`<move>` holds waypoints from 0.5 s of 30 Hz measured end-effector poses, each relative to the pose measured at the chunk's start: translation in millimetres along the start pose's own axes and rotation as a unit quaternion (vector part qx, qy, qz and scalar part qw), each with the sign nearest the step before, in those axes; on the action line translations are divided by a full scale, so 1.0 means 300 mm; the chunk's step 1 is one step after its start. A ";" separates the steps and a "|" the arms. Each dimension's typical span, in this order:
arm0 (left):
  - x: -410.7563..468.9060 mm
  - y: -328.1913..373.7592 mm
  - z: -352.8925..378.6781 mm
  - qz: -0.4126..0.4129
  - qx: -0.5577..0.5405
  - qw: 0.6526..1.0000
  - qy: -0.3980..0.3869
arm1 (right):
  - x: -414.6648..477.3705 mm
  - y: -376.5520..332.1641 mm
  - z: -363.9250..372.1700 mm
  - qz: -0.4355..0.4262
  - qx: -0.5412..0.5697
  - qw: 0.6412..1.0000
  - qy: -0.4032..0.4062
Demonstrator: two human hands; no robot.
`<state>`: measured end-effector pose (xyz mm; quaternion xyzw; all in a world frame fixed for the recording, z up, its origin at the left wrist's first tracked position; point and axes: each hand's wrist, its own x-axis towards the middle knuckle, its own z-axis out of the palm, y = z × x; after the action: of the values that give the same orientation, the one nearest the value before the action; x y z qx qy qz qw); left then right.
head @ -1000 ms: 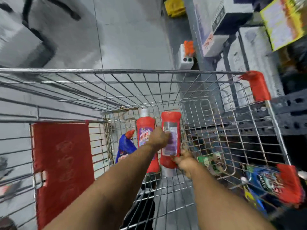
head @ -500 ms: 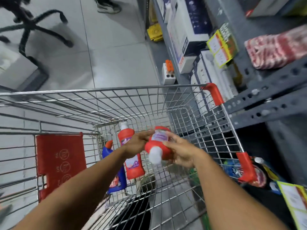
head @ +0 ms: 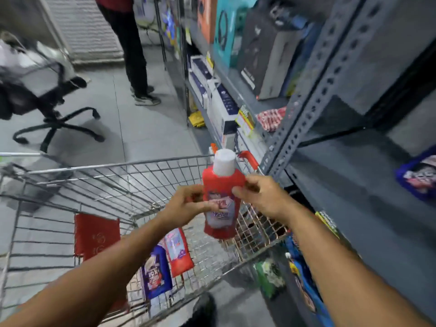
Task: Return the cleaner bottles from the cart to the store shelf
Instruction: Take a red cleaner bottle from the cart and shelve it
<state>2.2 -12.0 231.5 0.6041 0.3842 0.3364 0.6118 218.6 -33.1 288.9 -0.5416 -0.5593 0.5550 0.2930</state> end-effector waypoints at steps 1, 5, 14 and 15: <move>-0.024 0.057 0.018 0.025 -0.001 1.000 -0.006 | -0.048 -0.035 -0.001 -0.031 0.014 0.999 0.014; -0.114 0.273 0.123 0.077 -0.018 0.996 -0.041 | -0.250 -0.150 -0.009 -0.133 0.084 0.985 0.070; -0.299 0.531 0.555 0.164 0.021 0.979 -0.123 | -0.816 -0.183 -0.104 -0.221 0.119 0.933 0.258; -0.308 0.533 0.590 0.167 0.023 0.978 -0.124 | -0.857 -0.174 -0.106 -0.223 0.115 0.928 0.274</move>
<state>121.6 -171.0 392.5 0.7107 0.2063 0.3476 0.5758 295.6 -252.1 415.0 -0.4965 -0.4958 0.3654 0.6117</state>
